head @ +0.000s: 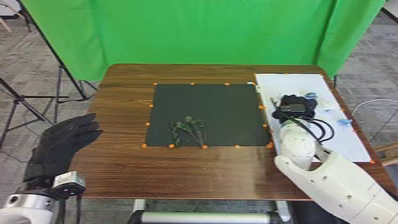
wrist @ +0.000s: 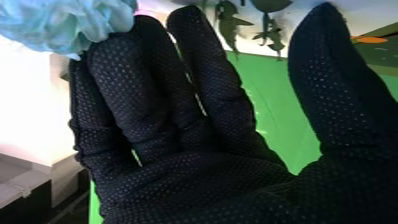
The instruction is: Arrange flowers
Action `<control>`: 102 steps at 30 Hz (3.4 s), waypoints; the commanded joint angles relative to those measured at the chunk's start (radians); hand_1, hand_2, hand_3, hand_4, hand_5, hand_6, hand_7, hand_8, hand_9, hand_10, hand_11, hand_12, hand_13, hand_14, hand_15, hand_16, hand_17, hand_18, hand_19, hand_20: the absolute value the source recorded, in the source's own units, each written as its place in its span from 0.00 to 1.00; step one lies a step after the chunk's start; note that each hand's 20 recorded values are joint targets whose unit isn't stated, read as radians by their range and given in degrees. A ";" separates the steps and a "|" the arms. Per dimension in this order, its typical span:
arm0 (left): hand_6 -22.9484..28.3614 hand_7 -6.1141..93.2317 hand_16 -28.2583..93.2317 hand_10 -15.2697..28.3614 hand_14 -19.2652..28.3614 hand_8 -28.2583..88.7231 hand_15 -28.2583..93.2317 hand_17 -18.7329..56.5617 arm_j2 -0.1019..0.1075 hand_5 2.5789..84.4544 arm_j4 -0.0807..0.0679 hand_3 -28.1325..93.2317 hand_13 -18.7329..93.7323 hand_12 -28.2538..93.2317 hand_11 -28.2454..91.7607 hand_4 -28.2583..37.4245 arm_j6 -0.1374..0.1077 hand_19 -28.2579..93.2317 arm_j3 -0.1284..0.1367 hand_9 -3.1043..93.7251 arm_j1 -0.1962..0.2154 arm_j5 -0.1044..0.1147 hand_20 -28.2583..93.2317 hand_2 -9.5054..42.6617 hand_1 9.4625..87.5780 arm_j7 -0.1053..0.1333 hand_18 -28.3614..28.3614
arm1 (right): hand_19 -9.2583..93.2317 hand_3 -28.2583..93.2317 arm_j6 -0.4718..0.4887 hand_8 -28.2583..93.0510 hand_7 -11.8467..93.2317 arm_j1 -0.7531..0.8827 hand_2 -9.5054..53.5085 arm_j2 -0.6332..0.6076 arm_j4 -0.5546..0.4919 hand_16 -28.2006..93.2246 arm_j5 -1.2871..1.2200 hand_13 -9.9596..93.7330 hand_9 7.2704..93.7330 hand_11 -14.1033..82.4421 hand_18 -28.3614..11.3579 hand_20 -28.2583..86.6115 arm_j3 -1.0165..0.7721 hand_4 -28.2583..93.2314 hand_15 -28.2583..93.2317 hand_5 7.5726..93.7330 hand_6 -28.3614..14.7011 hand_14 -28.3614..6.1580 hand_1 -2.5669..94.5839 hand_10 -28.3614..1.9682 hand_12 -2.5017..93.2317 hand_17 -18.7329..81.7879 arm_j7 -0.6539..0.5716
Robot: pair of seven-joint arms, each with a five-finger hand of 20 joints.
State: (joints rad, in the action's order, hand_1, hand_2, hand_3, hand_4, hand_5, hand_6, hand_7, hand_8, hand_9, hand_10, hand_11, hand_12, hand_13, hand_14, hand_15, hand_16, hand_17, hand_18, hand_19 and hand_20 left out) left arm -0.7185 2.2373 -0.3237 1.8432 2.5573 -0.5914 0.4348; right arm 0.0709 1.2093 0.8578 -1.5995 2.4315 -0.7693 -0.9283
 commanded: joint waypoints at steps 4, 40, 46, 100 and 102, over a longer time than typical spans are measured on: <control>0.68 0.26 0.12 0.83 0.97 0.15 0.77 0.13 -0.014 0.49 0.004 0.91 0.39 0.32 0.55 0.12 0.005 0.73 0.014 0.41 0.034 0.003 0.37 0.25 0.23 0.005 0.90 | 0.97 0.88 0.046 0.23 0.39 0.038 0.01 0.017 0.003 0.37 0.003 0.71 0.73 0.59 0.03 0.27 -0.004 0.01 0.82 0.76 0.51 0.36 0.42 0.30 0.26 0.46 -0.005; 0.68 0.26 0.12 0.83 0.97 0.15 0.77 0.13 0.009 0.49 0.015 0.91 0.39 0.32 0.55 0.12 -0.021 0.73 0.029 0.41 0.080 0.018 0.37 0.25 0.23 0.040 0.90 | 0.97 0.88 0.027 0.42 0.36 -0.049 0.00 -0.005 -0.167 0.43 -0.036 0.82 0.88 0.56 0.05 0.37 -0.030 0.00 0.83 0.89 0.58 0.50 0.57 0.49 0.40 0.48 0.074; 0.68 0.26 0.12 0.83 0.97 0.15 0.77 0.13 0.010 0.49 0.016 0.91 0.39 0.32 0.55 0.12 -0.019 0.73 0.034 0.41 0.082 0.014 0.37 0.25 0.23 0.035 0.90 | 0.97 0.88 0.003 0.43 0.36 -0.054 0.00 -0.010 -0.244 0.43 -0.037 0.83 0.89 0.56 0.04 0.37 -0.012 0.00 0.83 0.90 0.58 0.50 0.57 0.48 0.40 0.49 0.095; 0.68 0.26 0.12 0.83 0.97 0.15 0.77 0.13 0.001 0.49 0.009 0.91 0.39 0.32 0.55 0.13 -0.003 0.73 0.022 0.41 0.061 0.002 0.37 0.25 0.23 0.008 0.90 | 0.95 0.88 0.079 0.43 0.35 0.121 0.00 0.074 -0.324 0.43 -0.093 0.82 0.88 0.55 0.03 0.38 0.043 0.01 0.83 0.90 0.57 0.47 0.56 0.48 0.40 0.46 0.103; 0.68 0.26 0.12 0.83 0.97 0.15 0.77 0.13 0.003 0.49 0.008 0.91 0.39 0.32 0.55 0.13 -0.004 0.73 0.018 0.41 0.058 0.006 0.37 0.25 0.23 0.011 0.90 | 0.95 0.88 0.082 0.42 0.35 0.120 0.00 0.075 -0.324 0.43 -0.089 0.82 0.88 0.55 0.03 0.38 0.047 0.01 0.83 0.90 0.57 0.47 0.56 0.49 0.40 0.46 0.102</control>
State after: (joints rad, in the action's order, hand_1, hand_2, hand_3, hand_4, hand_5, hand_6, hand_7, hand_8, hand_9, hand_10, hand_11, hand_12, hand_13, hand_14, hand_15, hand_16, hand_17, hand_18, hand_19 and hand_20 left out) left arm -0.7092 2.2449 -0.3343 1.8648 2.6083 -0.5840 0.4508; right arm 0.1419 1.3171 0.9279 -1.9123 2.3334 -0.7240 -0.8169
